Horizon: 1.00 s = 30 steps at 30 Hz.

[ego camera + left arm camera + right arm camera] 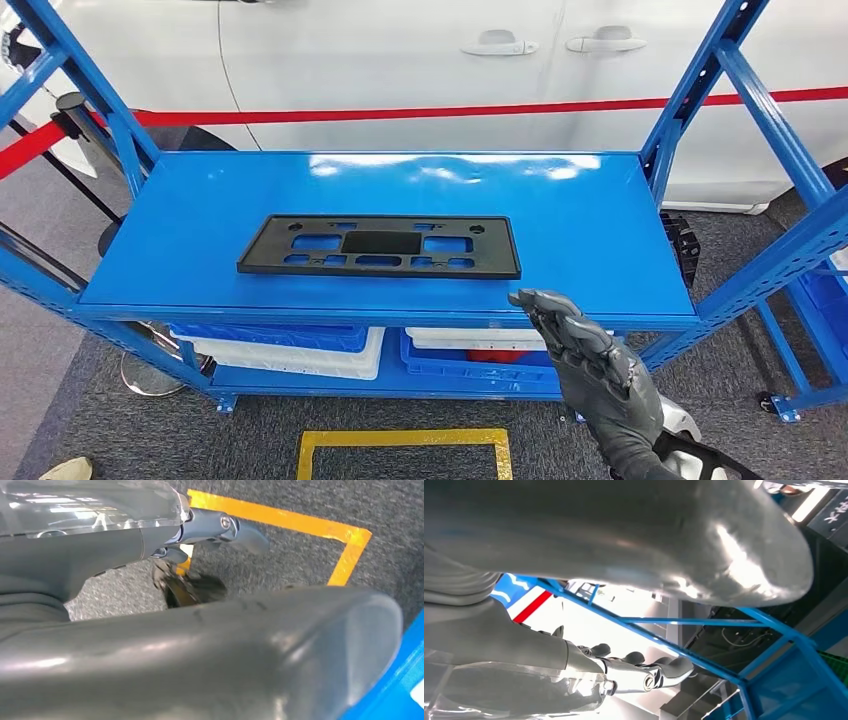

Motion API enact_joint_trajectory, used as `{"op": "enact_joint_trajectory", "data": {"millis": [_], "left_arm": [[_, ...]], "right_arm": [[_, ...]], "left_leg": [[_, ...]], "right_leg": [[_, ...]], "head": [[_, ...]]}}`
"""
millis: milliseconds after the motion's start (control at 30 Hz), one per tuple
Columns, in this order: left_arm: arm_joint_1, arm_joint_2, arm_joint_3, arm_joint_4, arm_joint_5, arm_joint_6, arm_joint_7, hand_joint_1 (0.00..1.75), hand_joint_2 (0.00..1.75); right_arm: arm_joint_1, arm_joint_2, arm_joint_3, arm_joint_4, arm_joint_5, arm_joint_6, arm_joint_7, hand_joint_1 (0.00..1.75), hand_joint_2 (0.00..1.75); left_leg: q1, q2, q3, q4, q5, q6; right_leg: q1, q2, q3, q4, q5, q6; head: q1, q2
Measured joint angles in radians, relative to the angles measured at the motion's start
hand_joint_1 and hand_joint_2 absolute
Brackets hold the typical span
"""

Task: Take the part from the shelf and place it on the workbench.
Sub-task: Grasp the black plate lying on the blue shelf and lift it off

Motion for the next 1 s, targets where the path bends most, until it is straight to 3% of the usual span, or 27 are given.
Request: {"op": "enact_joint_trajectory", "data": {"millis": [33,100,133,167,233,333,400,467,500,533,567,633,700,833,900,967,1000], "left_arm": [[0.002,0.0,0.0,0.0,-0.001,-0.001,0.0,0.0,0.0],[0.003,0.001,0.001,0.0,-0.004,-0.002,-0.002,0.0,0.0],[0.003,0.001,0.002,0.0,-0.006,-0.002,-0.003,0.0,0.0],[0.003,0.001,0.003,0.0,-0.009,-0.002,-0.005,0.0,0.0],[0.003,0.002,0.006,0.0,-0.015,-0.002,-0.007,0.0,0.0],[0.002,0.002,0.007,0.0,-0.024,-0.003,-0.009,0.0,0.0],[-0.002,0.002,0.007,0.0,-0.03,-0.005,-0.01,0.0,0.0],[-0.005,0.002,0.008,0.0,-0.035,-0.006,-0.01,0.0,0.0],[-0.005,0.002,0.008,0.0,-0.038,-0.007,-0.01,0.0,0.0],[-0.005,0.002,0.008,0.0,-0.04,-0.008,-0.01,0.0,0.0],[-0.004,0.001,0.009,0.0,-0.042,-0.008,-0.01,0.0,0.0],[-0.003,-0.001,0.01,0.001,-0.043,-0.007,-0.01,0.0,0.0],[-0.008,-0.004,0.012,0.001,-0.045,-0.002,-0.01,0.0,0.0],[-0.009,-0.005,0.016,0.002,-0.045,0.006,-0.016,0.0,0.0],[-0.007,-0.007,0.02,0.002,-0.047,0.011,-0.021,0.0,0.0],[-0.005,-0.01,0.023,0.002,-0.05,0.016,-0.024,0.0,0.0],[-0.003,-0.01,0.024,0.002,-0.05,0.017,-0.025,0.0,0.0]], "right_arm": [[0.002,0.0,0.0,0.0,0.004,-0.004,0.0,0.0,0.0],[0.006,0.001,0.0,0.0,0.02,-0.027,-0.001,0.0,0.0],[0.008,0.001,0.001,0.002,0.035,-0.049,-0.001,0.0,0.0],[0.01,0.001,0.002,0.005,0.053,-0.077,-0.001,0.0,0.0],[0.014,0.0,0.012,0.024,0.098,-0.151,-0.001,0.0,0.0],[0.005,-0.004,0.041,0.085,0.156,-0.279,-0.001,0.0,0.0],[-0.007,-0.005,0.053,0.136,0.174,-0.335,-0.001,0.0,0.0],[-0.014,-0.004,0.057,0.191,0.176,-0.359,-0.001,0.0,0.0],[-0.017,-0.003,0.058,0.217,0.175,-0.366,0.0,0.0,0.0],[-0.024,0.0,0.06,0.242,0.176,-0.372,0.0,0.0,0.0],[-0.036,0.006,0.063,0.267,0.181,-0.377,0.005,0.0,0.0],[-0.071,0.023,0.071,0.311,0.197,-0.382,0.03,0.0,0.0],[-0.1,0.044,0.084,0.343,0.21,-0.382,0.067,0.0,0.0],[-0.121,0.075,0.109,0.378,0.209,-0.37,0.101,0.0,0.0],[-0.131,0.083,0.123,0.402,0.192,-0.347,0.123,0.0,0.0],[-0.137,0.087,0.138,0.429,0.174,-0.317,0.144,0.0,0.87],[-0.137,0.088,0.146,0.438,0.171,-0.305,0.151,0.0,1.31]], "left_leg": [[0.0,0.0,-0.006,-0.019,0.029,0.002],[-0.002,0.0,0.022,-0.138,0.125,0.012],[-0.006,0.001,0.036,-0.197,0.16,0.018],[-0.011,0.002,0.046,-0.238,0.176,0.024],[-0.018,0.004,0.048,-0.265,0.173,0.037],[-0.013,0.003,0.085,-0.293,0.172,0.053],[-0.01,0.001,0.108,-0.304,0.165,0.06],[-0.01,-0.001,0.121,-0.305,0.153,0.063],[-0.01,-0.003,0.129,-0.305,0.145,0.063],[-0.01,-0.004,0.14,-0.305,0.136,0.061],[-0.01,-0.004,0.153,-0.305,0.127,0.059],[-0.01,-0.003,0.177,-0.305,0.107,0.051],[-0.011,-0.003,0.185,-0.304,0.094,0.041],[-0.01,-0.003,0.193,-0.293,0.077,0.02],[-0.007,-0.001,0.154,-0.216,0.044,0.009],[-0.005,-0.001,0.075,-0.09,0.0,0.003],[-0.004,0.0,0.041,-0.049,-0.008,0.002]], "right_leg": [[0.001,0.001,0.011,0.0,-0.008,0.0],[0.002,0.002,0.037,-0.001,-0.028,0.004],[0.003,0.001,0.047,-0.001,-0.037,0.007],[0.002,0.001,0.051,-0.001,-0.043,0.011],[0.001,0.001,0.055,-0.002,-0.047,0.023],[0.001,0.0,0.058,0.029,-0.05,0.039],[-0.002,-0.001,0.005,0.122,-0.077,0.046],[-0.005,-0.001,-0.081,0.232,-0.117,0.051],[-0.006,-0.001,-0.113,0.259,-0.122,0.053],[-0.007,-0.001,-0.13,0.255,-0.108,0.054],[-0.007,-0.001,-0.13,0.219,-0.071,0.054],[-0.005,-0.001,-0.107,0.1,0.028,0.047],[0.002,-0.001,-0.094,0.026,0.072,0.035],[0.002,-0.002,-0.08,0.008,0.063,0.012],[-0.001,-0.003,-0.064,0.0,0.057,0.003],[0.002,-0.003,-0.057,0.0,0.048,-0.003],[0.003,-0.003,-0.054,0.0,0.044,-0.005]], "head": [[0.0,0.0],[0.001,0.0],[0.002,0.0],[0.001,0.0],[0.001,0.0],[0.001,0.0],[0.003,0.0],[0.004,0.0],[0.004,0.0],[0.004,0.0],[0.004,0.0],[0.004,0.0],[0.004,0.0],[0.003,0.0],[0.002,0.0],[0.001,0.0],[0.001,0.0]]}}
